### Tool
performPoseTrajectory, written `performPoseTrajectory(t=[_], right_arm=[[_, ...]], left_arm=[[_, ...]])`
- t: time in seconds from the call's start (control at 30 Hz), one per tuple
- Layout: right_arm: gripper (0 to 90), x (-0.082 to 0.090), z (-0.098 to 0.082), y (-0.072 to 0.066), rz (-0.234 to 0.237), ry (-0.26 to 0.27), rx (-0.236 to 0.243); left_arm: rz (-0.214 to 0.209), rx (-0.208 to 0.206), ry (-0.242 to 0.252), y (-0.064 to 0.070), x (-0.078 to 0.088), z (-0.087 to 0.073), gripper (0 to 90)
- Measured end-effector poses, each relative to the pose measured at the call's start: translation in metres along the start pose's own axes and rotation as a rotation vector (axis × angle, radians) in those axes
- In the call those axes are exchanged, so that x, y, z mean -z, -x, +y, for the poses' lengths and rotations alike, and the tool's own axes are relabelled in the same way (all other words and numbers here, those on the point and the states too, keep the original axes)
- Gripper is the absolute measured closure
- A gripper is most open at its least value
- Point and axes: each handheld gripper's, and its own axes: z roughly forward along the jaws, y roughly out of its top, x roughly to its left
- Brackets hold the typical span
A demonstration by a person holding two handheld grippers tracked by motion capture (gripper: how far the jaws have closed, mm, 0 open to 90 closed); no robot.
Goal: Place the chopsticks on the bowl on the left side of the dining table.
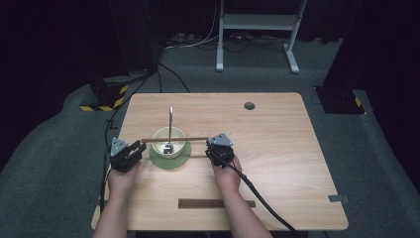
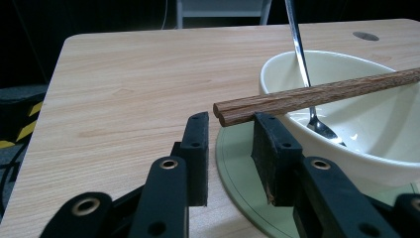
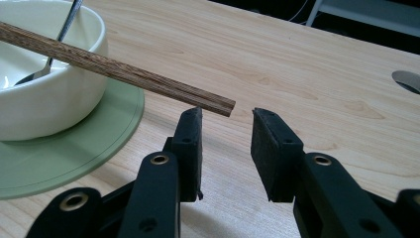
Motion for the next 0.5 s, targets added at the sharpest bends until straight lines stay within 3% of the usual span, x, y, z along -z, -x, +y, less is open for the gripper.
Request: performPoseTrajectory(t=[0.2, 0.27, 0.33, 0.5], right_arm=[[65.4, 0.0002, -0.0010, -0.0013, 0.002, 0.000, 0.006], [65.4, 0.0002, -0.0014, -0.0019, 0.003, -0.003, 0.006], [65.3, 0.0004, -0.0016, -0.0022, 0.002, -0.003, 0.008], [63.8, 0.0040, -0.0042, -0.0020, 0.006, -0.005, 0.017]], left_arm=[[0.000, -0.004, 0.002, -0.0011, -0.0010, -0.0002, 68.0], [-0.001, 0.013, 0.002, -0.0002, -0.0013, -0.0006, 68.1], [0.000, -0.003, -0.001, -0.0012, -0.0008, -0.0003, 67.9], [0.009, 0.004, -0.020, 0.0005, 0.0038, -0.0007, 60.1]])
